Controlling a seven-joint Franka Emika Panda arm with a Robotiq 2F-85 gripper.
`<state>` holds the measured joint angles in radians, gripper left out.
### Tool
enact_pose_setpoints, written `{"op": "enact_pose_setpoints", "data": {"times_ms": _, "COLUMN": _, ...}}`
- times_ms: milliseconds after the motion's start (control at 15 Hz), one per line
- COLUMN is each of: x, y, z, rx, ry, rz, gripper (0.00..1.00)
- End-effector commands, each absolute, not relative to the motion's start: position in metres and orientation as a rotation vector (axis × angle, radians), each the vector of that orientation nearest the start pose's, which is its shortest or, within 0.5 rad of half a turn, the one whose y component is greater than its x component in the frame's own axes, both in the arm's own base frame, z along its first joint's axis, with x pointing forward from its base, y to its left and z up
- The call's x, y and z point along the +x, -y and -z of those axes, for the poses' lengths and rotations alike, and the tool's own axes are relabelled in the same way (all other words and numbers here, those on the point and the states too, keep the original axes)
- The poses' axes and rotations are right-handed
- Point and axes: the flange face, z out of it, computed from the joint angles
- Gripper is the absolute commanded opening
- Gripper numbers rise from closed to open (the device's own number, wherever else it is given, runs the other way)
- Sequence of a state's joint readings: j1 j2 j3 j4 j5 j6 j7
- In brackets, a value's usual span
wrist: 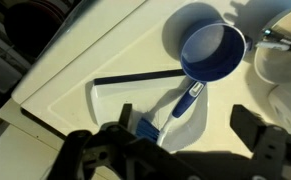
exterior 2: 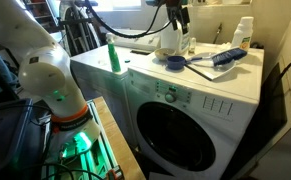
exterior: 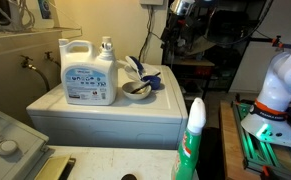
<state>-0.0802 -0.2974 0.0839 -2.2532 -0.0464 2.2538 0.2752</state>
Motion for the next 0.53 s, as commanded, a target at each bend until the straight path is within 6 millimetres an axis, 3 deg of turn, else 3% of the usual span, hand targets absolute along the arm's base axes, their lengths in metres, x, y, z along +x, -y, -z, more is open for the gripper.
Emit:
{"op": "enact_pose_setpoints", "data": {"times_ms": 0, "x": 0.500, "y": 0.001, "z": -0.509, "rx": -3.105, "ry": -0.411, "rz": 0.456, "gripper": 1.00}}
{"op": "enact_pose_setpoints", "data": {"times_ms": 333, "x": 0.528, "y": 0.009, "z": -0.496, "rx": -3.084, "ry": -0.470, "rz": 0.422, "gripper": 1.00}}
{"op": "enact_pose_setpoints", "data": {"times_ms": 400, "x": 0.535, "y": 0.005, "z": -0.491, "rx": -3.063, "ry": -0.513, "rz": 0.393, "gripper": 1.00}}
{"op": "enact_pose_setpoints", "data": {"times_ms": 467, "x": 0.534, "y": -0.006, "z": -0.493, "rx": -3.054, "ry": -0.438, "rz": 0.376, "gripper": 1.00}}
